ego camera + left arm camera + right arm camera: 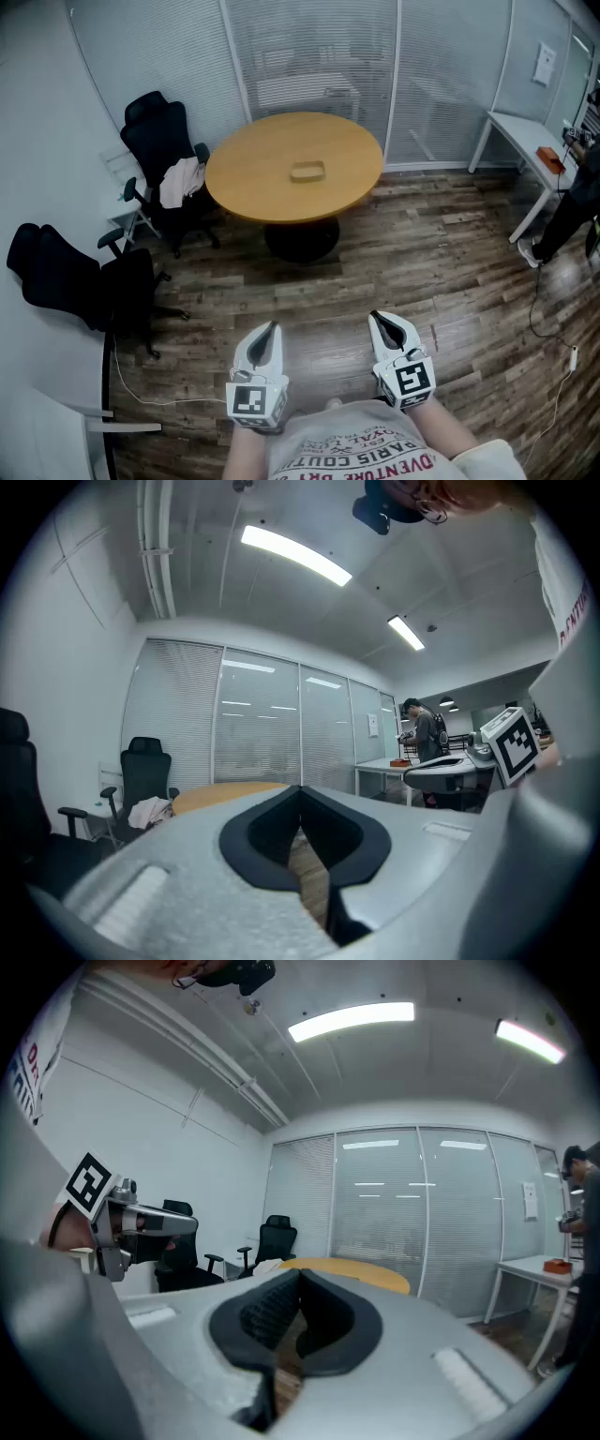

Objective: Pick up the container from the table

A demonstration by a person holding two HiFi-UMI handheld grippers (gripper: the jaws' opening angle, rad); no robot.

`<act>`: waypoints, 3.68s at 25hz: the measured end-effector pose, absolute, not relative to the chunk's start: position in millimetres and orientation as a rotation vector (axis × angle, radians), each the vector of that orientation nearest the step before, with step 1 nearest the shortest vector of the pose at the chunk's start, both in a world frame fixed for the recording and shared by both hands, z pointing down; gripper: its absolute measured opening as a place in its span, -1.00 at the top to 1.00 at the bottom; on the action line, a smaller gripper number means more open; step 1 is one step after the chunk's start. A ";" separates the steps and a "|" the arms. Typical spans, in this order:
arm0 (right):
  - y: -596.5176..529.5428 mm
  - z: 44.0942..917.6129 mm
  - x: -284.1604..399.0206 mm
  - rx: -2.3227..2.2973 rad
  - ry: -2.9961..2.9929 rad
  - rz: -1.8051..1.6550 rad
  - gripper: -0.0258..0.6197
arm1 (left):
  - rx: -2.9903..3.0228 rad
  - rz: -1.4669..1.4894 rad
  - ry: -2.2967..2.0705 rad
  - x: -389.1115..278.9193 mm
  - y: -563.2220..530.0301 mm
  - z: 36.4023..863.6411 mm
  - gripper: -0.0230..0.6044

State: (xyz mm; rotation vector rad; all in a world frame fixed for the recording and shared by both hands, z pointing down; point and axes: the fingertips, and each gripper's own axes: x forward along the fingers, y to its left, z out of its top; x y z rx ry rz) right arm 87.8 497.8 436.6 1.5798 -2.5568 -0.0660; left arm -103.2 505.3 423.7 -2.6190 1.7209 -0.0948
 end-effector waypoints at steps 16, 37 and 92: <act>480.1 449.4 86.0 1.576 -2.551 0.009 0.91 | -2.653 -0.056 1.757 -109.9 488.7 428.0 0.91; 302.4 497.7 73.9 1.409 -2.553 0.132 0.91 | -2.601 -0.152 1.923 -127.9 338.3 454.8 0.91; -327.2 593.7 48.3 1.360 -2.231 0.444 0.91 | -2.890 -0.212 1.627 -130.1 -332.2 501.4 0.91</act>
